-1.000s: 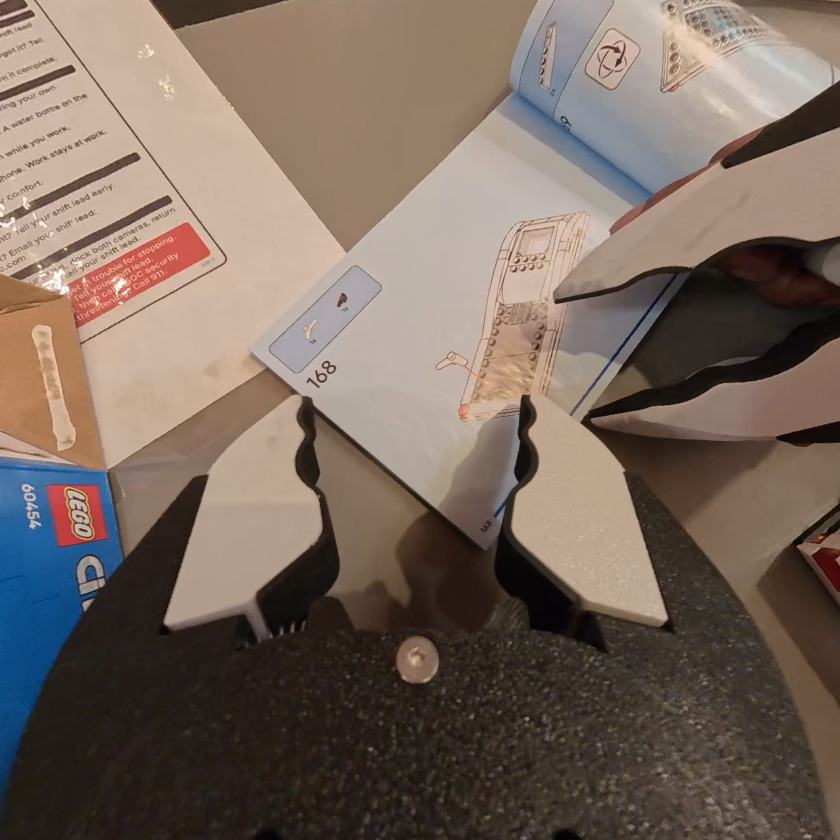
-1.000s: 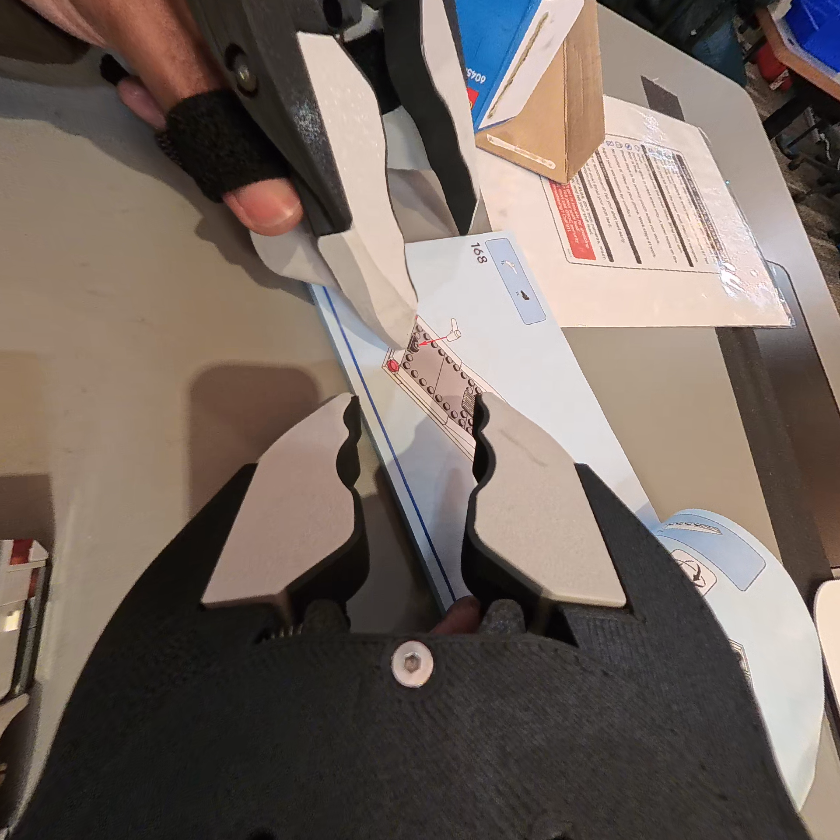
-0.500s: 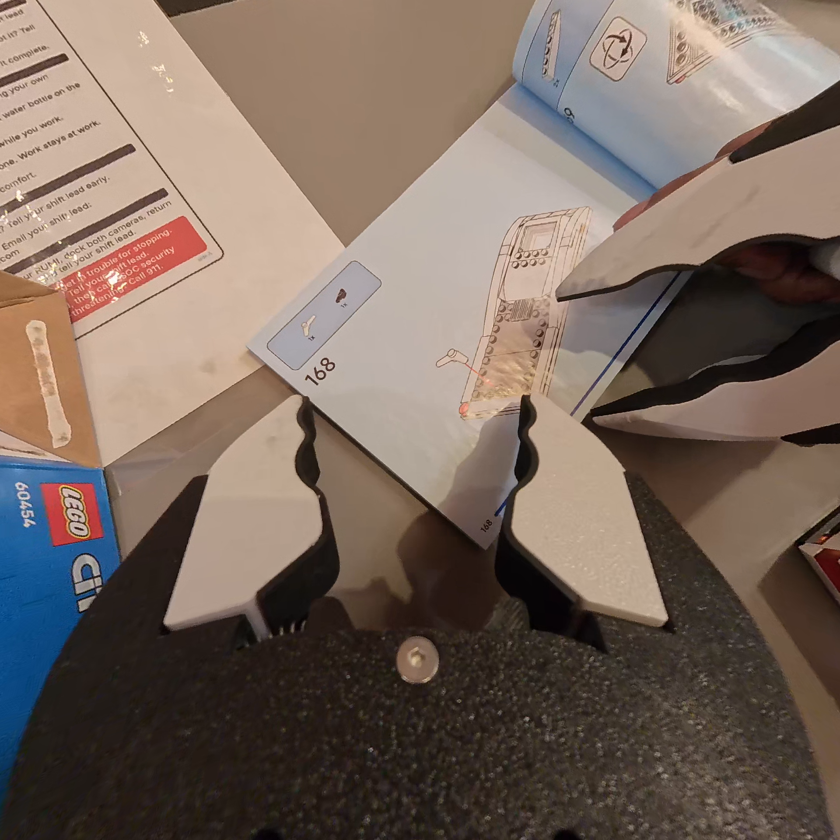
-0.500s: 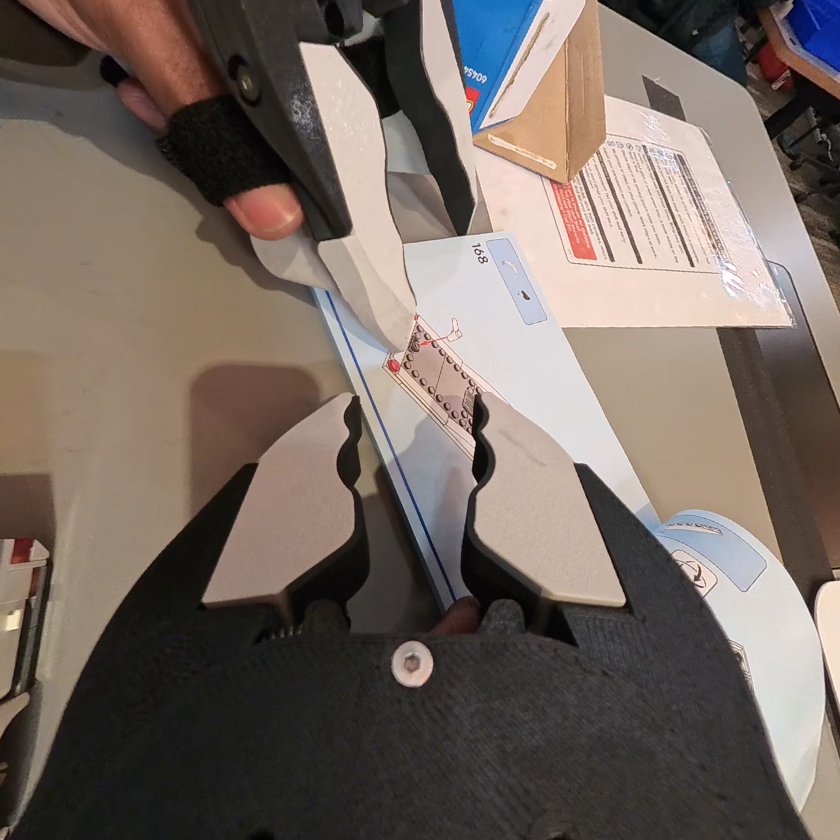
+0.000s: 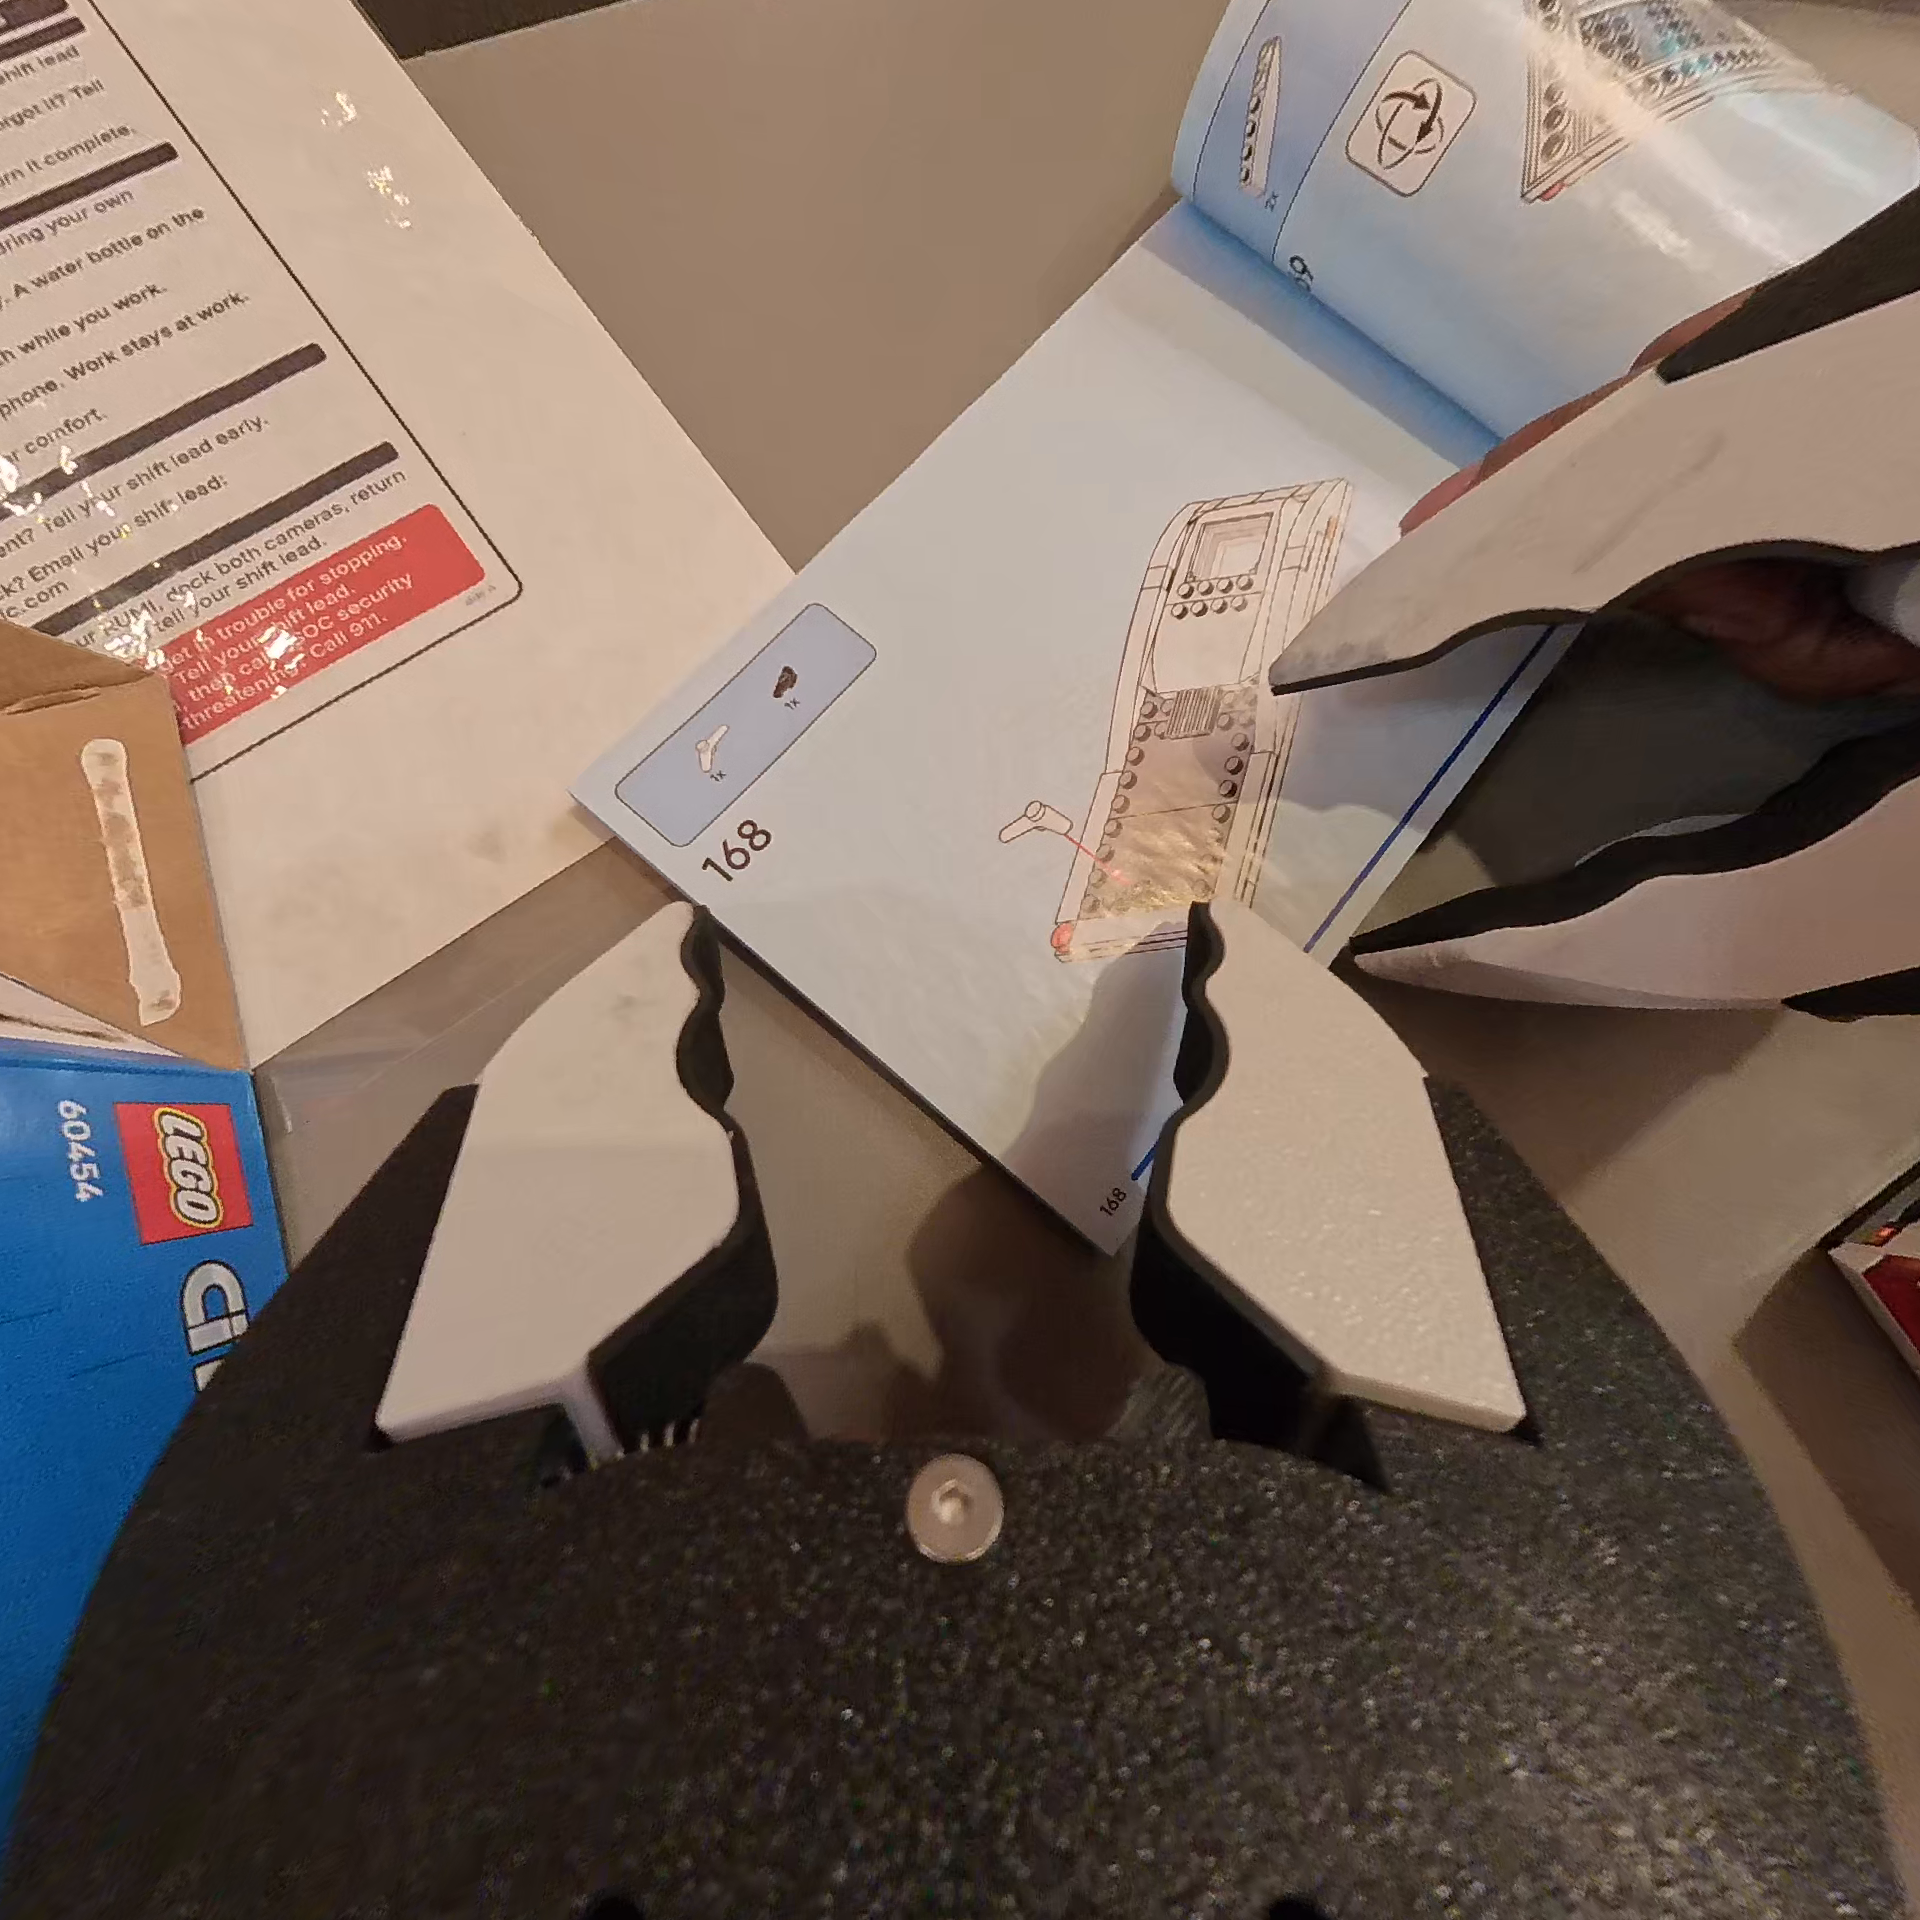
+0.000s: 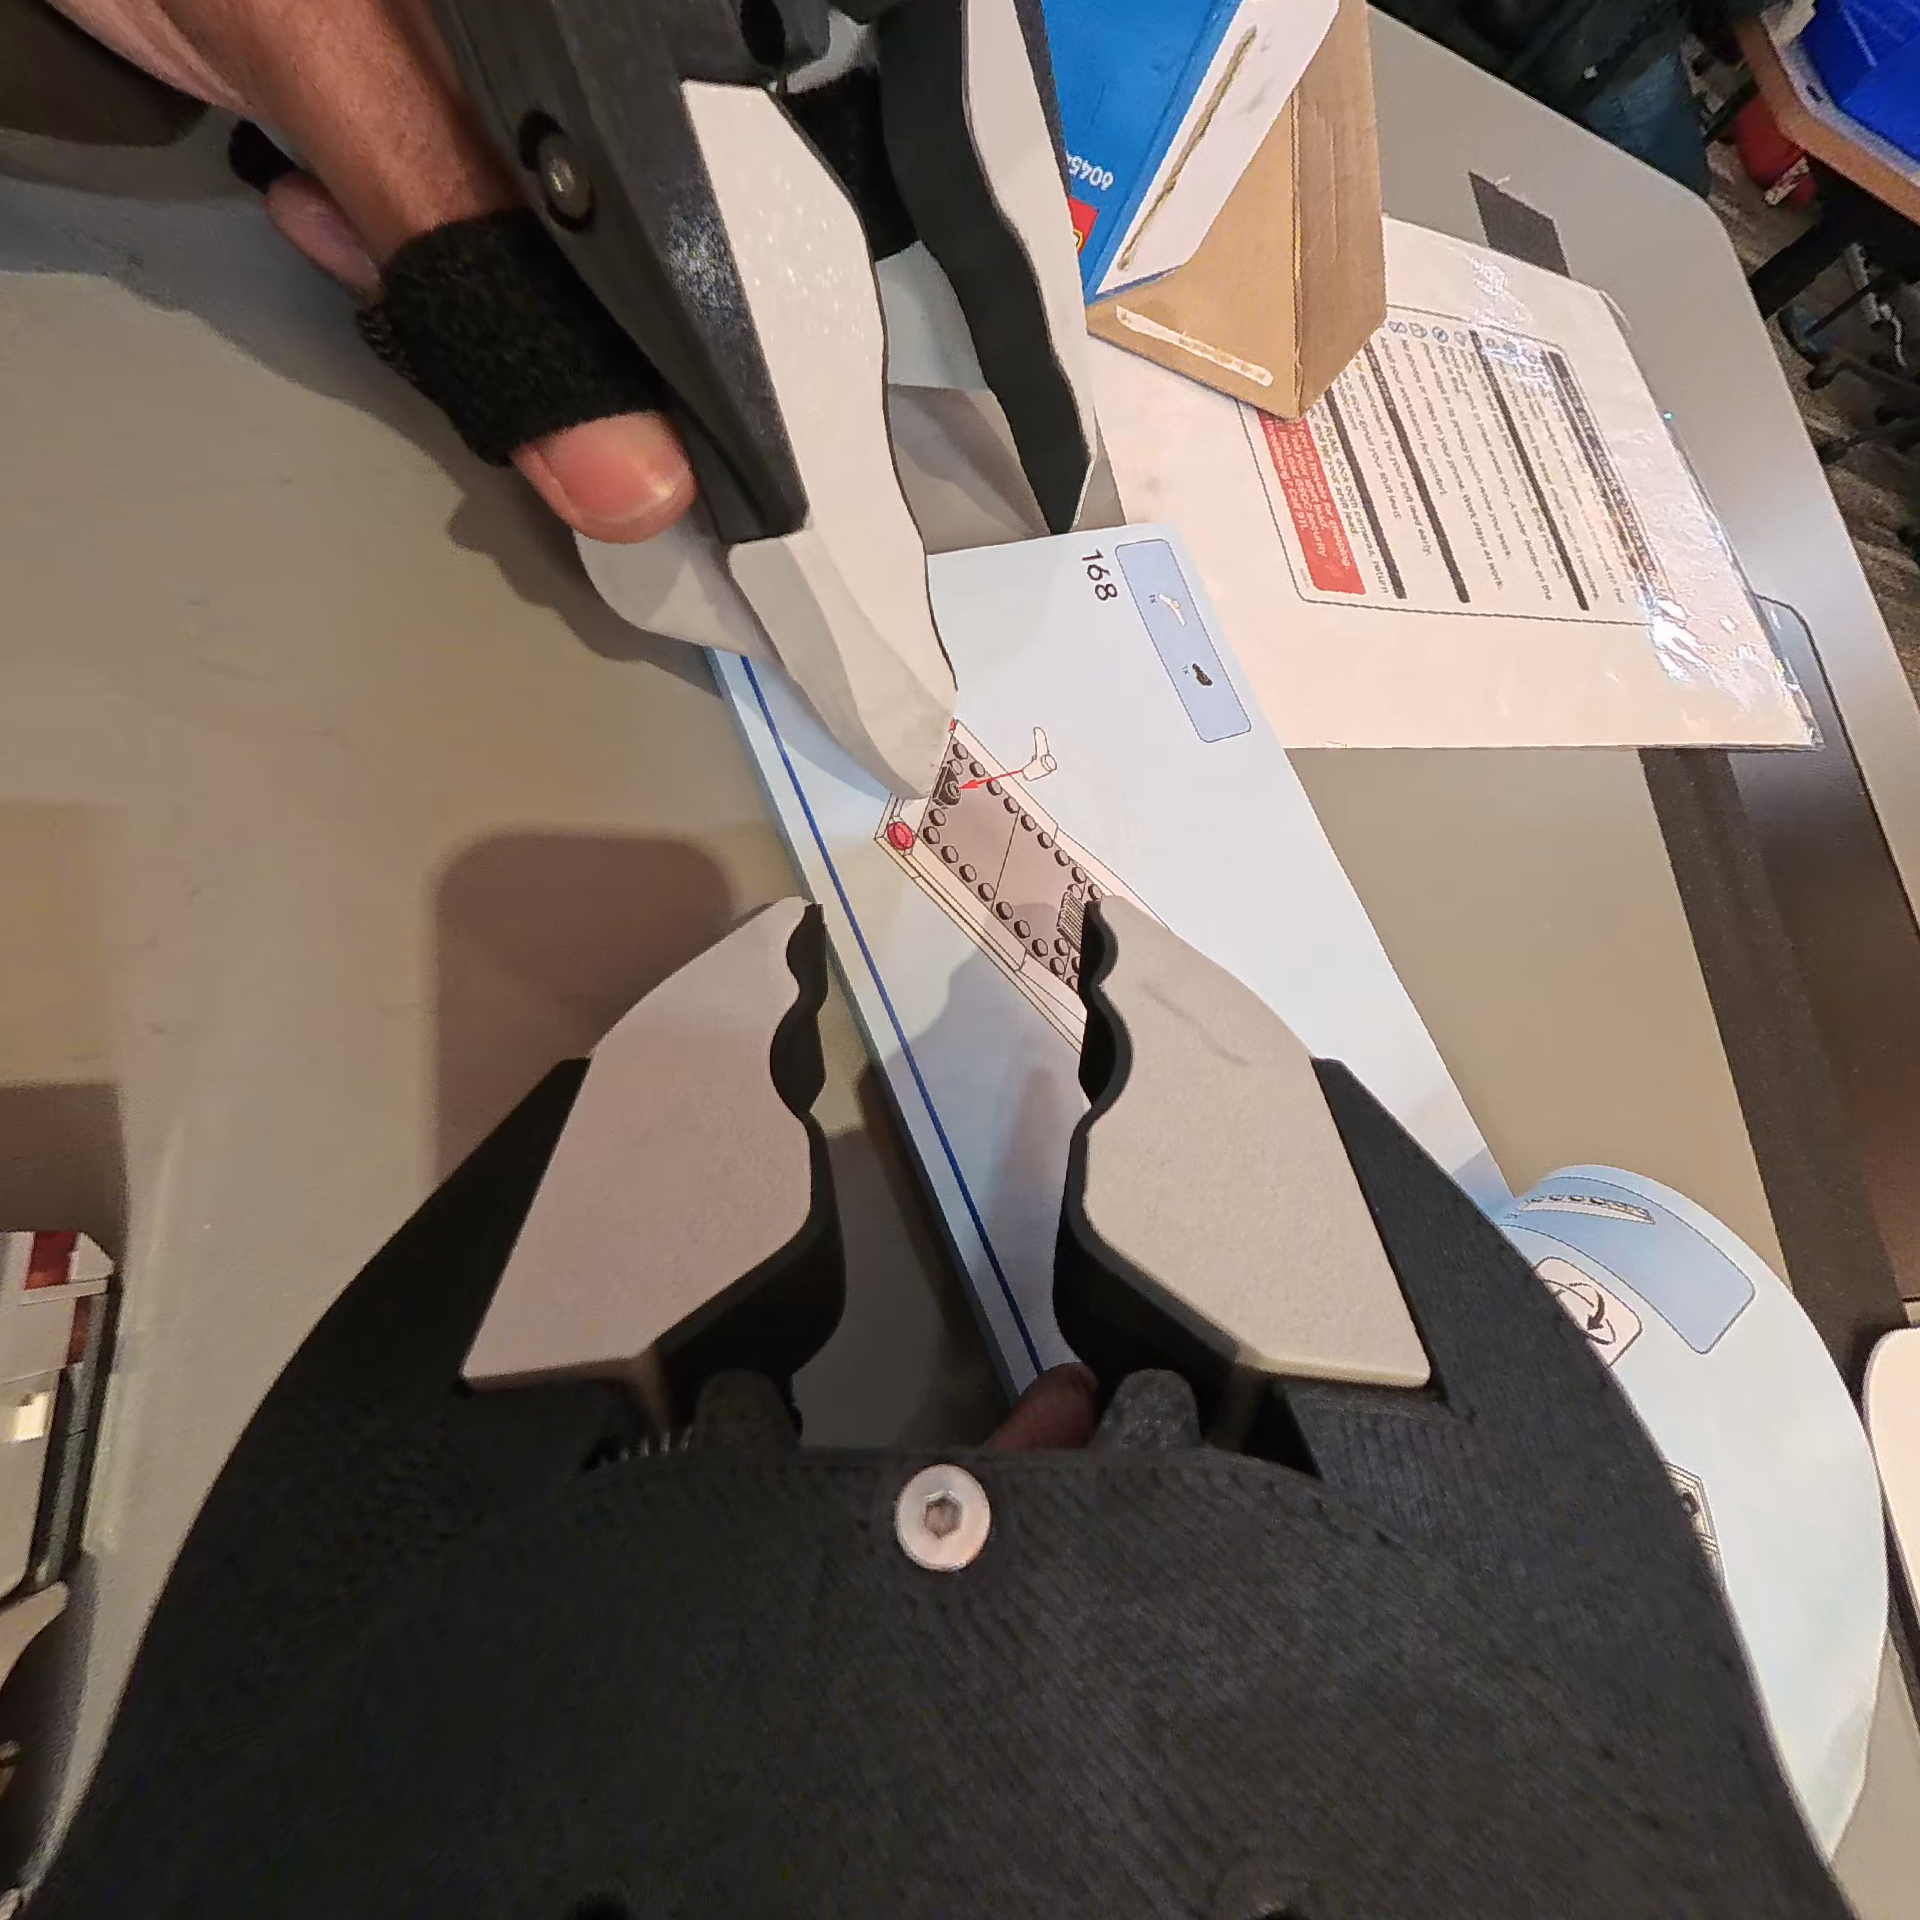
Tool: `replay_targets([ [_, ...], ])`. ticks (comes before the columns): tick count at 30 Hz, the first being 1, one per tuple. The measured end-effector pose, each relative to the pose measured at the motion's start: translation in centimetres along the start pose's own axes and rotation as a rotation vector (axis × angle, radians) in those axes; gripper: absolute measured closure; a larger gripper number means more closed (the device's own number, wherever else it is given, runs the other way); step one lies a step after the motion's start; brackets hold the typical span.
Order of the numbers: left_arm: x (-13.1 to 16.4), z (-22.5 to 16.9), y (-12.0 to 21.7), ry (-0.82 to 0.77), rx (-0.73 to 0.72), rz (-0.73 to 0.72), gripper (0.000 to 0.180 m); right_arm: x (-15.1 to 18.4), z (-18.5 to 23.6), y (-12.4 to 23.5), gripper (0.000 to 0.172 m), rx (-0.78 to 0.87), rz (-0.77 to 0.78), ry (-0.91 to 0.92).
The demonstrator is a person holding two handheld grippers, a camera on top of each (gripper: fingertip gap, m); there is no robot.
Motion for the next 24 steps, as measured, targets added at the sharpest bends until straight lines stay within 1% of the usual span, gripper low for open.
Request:
replay_targets([
  [4,-0.1,0.0,0.1,-0.007,-0.004,-0.011,0.096,0.0,0.0,0.0,0.125,0.004,0.001,-0.002],
  [8,-0.4,0.0,0.7,-0.006,0.000,-0.056,0.100,0.0,-0.1,0.0,0.124,0.014,0.004,-0.007],
  [14,-0.6,0.0,1.0,0.010,0.044,-0.094,0.101,0.0,-0.1,0.0,0.124,0.016,0.003,-0.006],
  [17,-0.7,-0.3,1.2,0.012,0.092,-0.118,0.102,0.0,-0.1,0.0,0.124,0.018,0.002,-0.004],
  [19,-0.6,-0.3,1.1,0.025,0.122,-0.109,0.102,0.0,-0.1,0.0,0.124,0.021,0.002,-0.003],
  [22,-0.4,0.0,0.9,0.050,0.105,-0.082,0.102,0.0,0.0,0.0,0.124,0.023,0.000,0.000],
  [24,-0.3,0.1,0.9,0.068,0.121,-0.075,0.102,0.0,-0.1,0.0,0.124,0.024,0.000,-0.001],
])
Point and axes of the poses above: each gripper's, where its closed fingertips meet, y back along the fingers, x out of its underside, z = x × y across the jaws, the point moved 10 cm from there along y, back along the fingers, and after that the axes turned 1 degree about z, right-handed, at the moved point
